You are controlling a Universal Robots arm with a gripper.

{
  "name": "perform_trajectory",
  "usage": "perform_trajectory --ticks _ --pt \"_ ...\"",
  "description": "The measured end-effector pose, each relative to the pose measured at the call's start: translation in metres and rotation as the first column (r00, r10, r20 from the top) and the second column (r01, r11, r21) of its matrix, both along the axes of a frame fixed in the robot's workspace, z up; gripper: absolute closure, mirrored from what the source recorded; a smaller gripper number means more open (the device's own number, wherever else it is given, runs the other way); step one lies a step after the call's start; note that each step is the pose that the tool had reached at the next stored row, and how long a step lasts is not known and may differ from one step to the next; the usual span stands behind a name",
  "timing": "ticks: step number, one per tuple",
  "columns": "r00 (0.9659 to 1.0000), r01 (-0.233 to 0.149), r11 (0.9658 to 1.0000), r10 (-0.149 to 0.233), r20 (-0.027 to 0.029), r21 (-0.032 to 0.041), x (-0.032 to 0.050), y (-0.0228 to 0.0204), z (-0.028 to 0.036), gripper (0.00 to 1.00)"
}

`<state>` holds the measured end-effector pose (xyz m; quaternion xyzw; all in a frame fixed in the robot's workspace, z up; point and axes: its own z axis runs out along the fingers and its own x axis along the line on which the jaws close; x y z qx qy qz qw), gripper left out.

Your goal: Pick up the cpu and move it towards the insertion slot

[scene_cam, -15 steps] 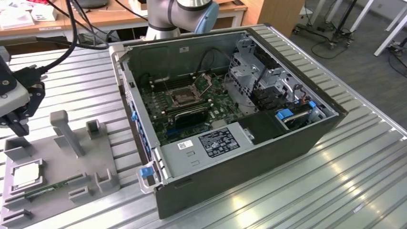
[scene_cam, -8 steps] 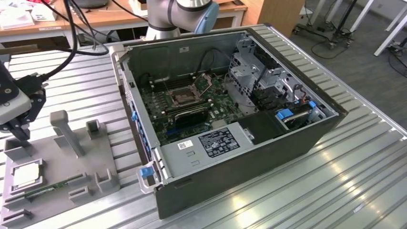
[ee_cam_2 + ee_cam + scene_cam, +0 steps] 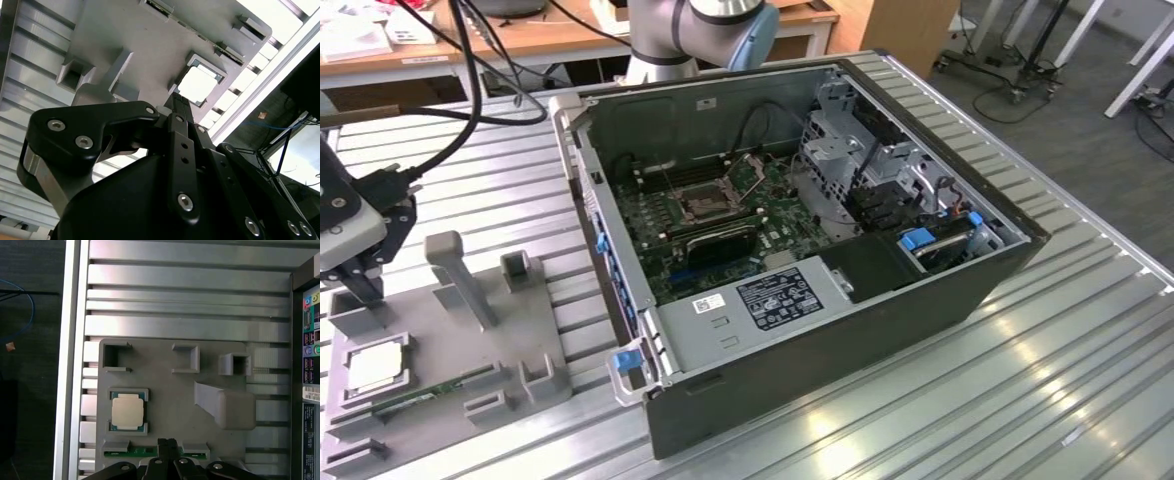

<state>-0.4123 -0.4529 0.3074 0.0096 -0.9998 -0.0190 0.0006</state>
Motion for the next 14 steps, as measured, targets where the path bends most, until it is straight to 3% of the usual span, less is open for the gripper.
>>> perform_trajectory --ticks 14 --pt "1.0000 0.000 1.0000 0.000 0.0008 0.0006 0.0000 0.0001 -0.0017 0.89"
